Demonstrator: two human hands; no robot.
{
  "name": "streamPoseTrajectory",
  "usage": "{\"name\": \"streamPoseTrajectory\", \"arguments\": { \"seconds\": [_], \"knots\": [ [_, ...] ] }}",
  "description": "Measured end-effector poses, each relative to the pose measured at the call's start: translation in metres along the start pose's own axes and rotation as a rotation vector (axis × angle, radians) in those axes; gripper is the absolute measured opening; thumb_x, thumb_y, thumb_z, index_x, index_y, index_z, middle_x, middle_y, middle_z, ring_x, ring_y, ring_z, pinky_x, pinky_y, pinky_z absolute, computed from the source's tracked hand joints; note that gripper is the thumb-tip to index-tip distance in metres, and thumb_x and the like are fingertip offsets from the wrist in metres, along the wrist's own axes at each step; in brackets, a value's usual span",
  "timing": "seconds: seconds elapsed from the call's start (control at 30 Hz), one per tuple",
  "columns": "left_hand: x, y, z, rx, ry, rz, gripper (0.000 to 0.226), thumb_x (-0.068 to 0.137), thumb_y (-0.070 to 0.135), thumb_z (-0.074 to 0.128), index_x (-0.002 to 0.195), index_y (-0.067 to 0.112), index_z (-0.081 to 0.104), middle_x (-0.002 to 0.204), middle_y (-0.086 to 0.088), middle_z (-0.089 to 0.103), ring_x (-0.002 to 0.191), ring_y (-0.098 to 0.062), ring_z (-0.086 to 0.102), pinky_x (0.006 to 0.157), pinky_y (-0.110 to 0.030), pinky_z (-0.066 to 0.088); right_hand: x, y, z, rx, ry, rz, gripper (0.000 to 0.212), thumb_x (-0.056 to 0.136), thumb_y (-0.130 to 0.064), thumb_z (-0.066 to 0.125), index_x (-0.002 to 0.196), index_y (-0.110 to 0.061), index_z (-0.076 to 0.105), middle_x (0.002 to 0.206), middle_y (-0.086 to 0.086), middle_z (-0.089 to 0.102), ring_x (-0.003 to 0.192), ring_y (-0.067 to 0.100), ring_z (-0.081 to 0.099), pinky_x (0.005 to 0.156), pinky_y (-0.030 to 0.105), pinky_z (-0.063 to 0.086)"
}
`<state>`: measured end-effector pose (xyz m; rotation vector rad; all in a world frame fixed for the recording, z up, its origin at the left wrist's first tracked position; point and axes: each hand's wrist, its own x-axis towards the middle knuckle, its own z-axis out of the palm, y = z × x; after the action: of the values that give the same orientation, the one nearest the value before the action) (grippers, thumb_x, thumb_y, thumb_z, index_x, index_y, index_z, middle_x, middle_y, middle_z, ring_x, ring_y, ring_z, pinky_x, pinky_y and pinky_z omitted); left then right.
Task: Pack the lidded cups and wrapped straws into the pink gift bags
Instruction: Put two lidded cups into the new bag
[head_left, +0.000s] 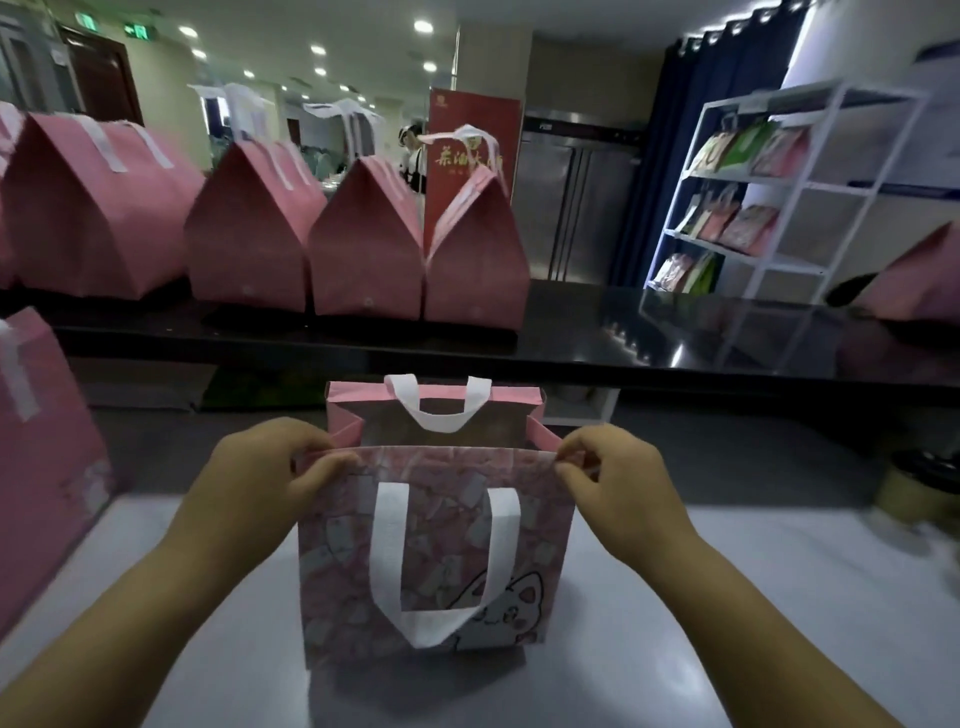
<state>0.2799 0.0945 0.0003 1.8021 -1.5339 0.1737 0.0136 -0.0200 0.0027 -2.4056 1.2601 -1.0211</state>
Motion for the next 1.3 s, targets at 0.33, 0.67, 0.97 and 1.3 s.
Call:
{"name": "streamPoseTrajectory", "arguments": {
  "seconds": [0.33,0.67,0.97,1.3],
  "knots": [
    [-0.008,0.156,0.093,-0.115,-0.038,0.075,0.035,0.073,0.038,0.058,0.091,0.01,0.071,0.079,0.005,0.062,0.066,-0.005,0.053,0.057,-0.009,0.037,-0.031,0.129,-0.113,-0.039,0.133,0.007,0.009,0.083,-0.005,0.065,0.083,-0.013,0.067,0.082,-0.007,0.059,0.076,0.008,0.056,0.068,0.019,0.049],
    [0.032,0.252,0.198,-0.218,-0.158,0.231,0.029,0.072,0.013,0.075,0.1,0.011,0.068,0.09,0.002,0.064,0.075,-0.008,0.057,0.067,-0.008,0.041,-0.023,0.25,-0.188,-0.161,0.2,0.036,0.007,0.082,0.0,0.067,0.086,-0.006,0.068,0.085,0.003,0.063,0.077,0.012,0.055,0.07,0.015,0.043],
    [0.08,0.295,0.28,-0.273,-0.142,0.322,0.03,0.072,0.008,0.075,0.101,0.006,0.067,0.094,-0.006,0.067,0.08,-0.014,0.059,0.072,-0.016,0.045,0.02,0.339,-0.225,-0.21,0.131,0.013,0.009,0.08,-0.003,0.07,0.089,-0.005,0.07,0.085,0.002,0.065,0.077,0.012,0.057,0.069,0.008,0.042],
    [0.106,0.326,0.298,-0.271,-0.188,0.289,0.043,0.071,0.052,0.052,0.094,0.019,0.066,0.089,0.01,0.058,0.077,-0.002,0.056,0.062,-0.013,0.043,0.03,0.398,-0.259,-0.094,-0.069,0.123,0.02,0.079,-0.034,0.073,0.098,-0.03,0.067,0.088,-0.018,0.063,0.083,-0.001,0.058,0.07,0.016,0.048]
  ]
}}
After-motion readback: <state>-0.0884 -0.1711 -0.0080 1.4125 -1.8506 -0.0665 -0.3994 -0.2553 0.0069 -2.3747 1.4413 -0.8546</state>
